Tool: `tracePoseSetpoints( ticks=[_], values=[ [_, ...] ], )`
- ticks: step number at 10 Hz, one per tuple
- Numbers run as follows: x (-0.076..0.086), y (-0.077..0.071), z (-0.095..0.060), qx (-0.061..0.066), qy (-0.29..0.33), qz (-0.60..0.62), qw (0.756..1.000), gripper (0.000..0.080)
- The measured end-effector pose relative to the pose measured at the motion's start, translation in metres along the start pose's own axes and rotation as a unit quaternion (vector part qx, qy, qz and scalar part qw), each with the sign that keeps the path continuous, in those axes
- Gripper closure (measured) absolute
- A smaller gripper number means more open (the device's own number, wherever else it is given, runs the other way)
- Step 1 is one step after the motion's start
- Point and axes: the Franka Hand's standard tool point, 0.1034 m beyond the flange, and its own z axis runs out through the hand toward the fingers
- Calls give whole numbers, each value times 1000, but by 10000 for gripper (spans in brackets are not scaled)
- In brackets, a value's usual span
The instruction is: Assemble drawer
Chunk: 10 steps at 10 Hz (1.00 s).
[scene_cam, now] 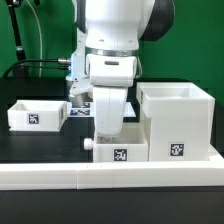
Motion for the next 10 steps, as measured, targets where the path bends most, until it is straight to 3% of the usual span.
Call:
tracePoseSetpoints(
  ticks=[2, 3, 10],
  values=[
    [-1, 0, 0, 0, 0, 1, 1000, 757],
    [0, 1, 1, -9, 2, 2, 1000, 757],
    [5, 0, 2, -7, -4, -14, 1000, 757]
  ],
)
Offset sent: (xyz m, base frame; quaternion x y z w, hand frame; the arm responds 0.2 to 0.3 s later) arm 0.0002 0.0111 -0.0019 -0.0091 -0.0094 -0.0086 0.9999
